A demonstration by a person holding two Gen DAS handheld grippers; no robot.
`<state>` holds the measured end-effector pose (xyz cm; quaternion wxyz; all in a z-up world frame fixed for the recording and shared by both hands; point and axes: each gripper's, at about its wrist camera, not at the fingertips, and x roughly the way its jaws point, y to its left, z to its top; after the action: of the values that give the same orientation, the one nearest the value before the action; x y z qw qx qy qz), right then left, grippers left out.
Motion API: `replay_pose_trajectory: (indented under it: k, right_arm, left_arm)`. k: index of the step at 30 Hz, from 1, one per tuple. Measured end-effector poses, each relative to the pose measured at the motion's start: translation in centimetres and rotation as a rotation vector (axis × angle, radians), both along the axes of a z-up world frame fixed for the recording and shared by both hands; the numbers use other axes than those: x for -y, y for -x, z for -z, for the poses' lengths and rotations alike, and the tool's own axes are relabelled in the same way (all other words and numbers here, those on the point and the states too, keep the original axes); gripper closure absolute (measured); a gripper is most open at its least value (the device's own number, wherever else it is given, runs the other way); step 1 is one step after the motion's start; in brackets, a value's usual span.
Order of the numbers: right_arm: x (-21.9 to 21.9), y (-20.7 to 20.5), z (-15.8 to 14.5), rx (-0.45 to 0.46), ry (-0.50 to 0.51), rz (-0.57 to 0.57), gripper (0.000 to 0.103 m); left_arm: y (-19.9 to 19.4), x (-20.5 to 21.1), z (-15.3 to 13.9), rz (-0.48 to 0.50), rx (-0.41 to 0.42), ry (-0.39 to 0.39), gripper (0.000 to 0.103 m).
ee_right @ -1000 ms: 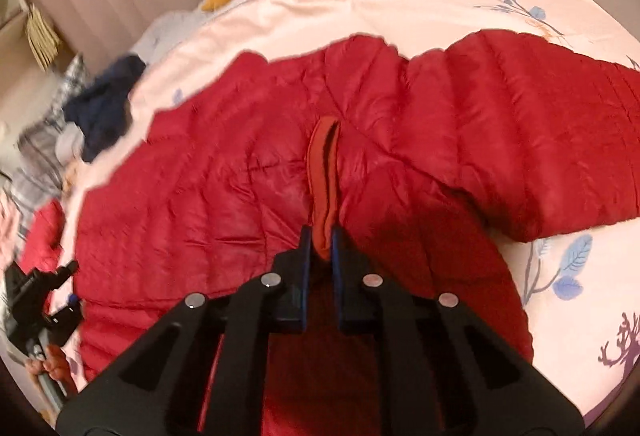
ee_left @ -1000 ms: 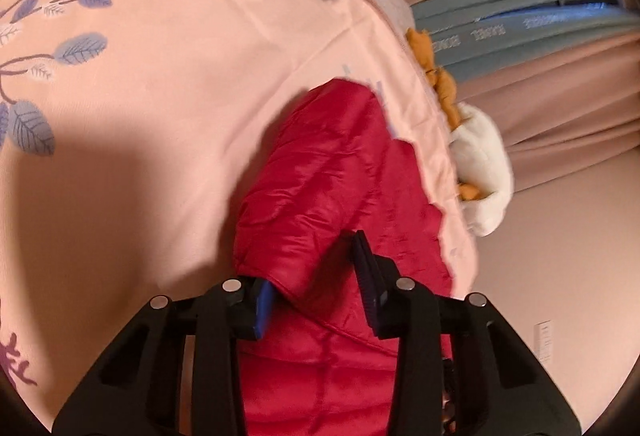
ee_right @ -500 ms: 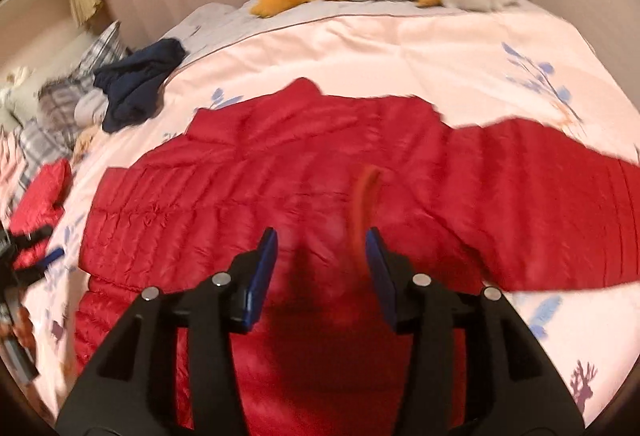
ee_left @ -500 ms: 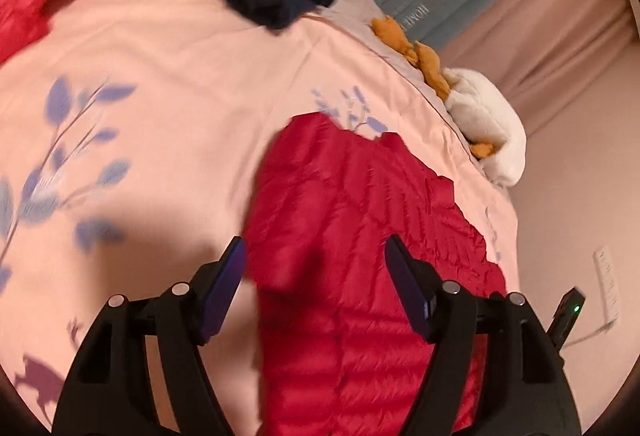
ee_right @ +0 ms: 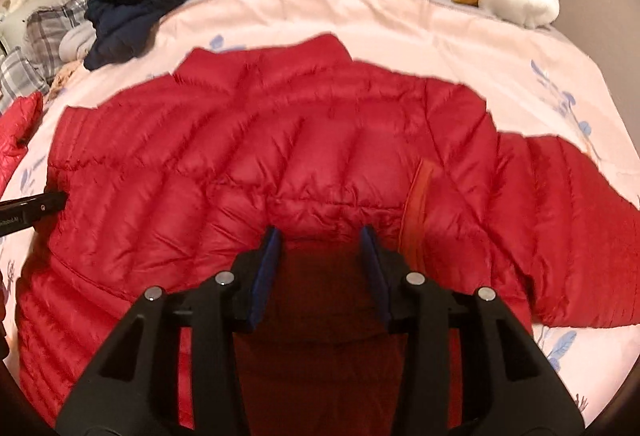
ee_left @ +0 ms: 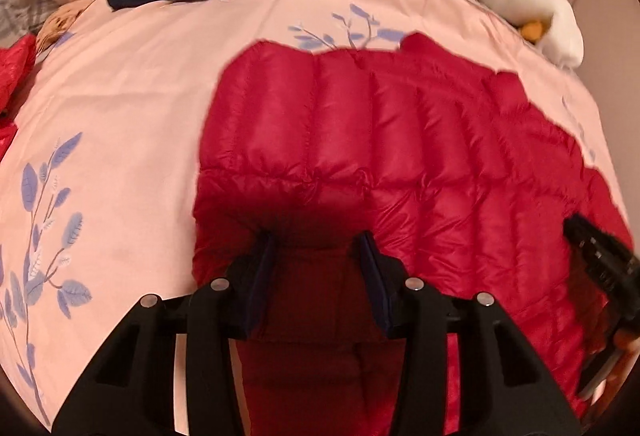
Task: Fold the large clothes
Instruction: 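Release the sleeve and press the folded part flat with both tools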
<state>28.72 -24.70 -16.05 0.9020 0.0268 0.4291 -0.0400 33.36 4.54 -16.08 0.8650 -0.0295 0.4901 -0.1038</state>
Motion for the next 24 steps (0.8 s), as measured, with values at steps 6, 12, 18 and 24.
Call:
replay_pose_trajectory:
  k: [6,12,18,24]
  right_arm:
    - [-0.4,-0.4,-0.8,-0.041,0.016,0.025,0.053]
    - [-3.7,2.1,-3.1,0.076,-0.032,-0.071,0.035]
    - [-4.3,0.9,0.2,-0.019,-0.030,-0.087,0.033]
    - [-3.4,2.4,-1.7,0.011,-0.092,-0.075,0.033]
  left_arm:
    - [1.5,-0.4,-1.5,-0.024,0.042,0.028,0.056]
    - [4.1,2.6,-3.0,0.048,0.123,0.012,0.043]
    - [3.5,6.2,-0.4,0.091,0.082,-0.138,0.039]
    - [3.9,5.7,-1.6,0.080,0.085,-0.133,0.039]
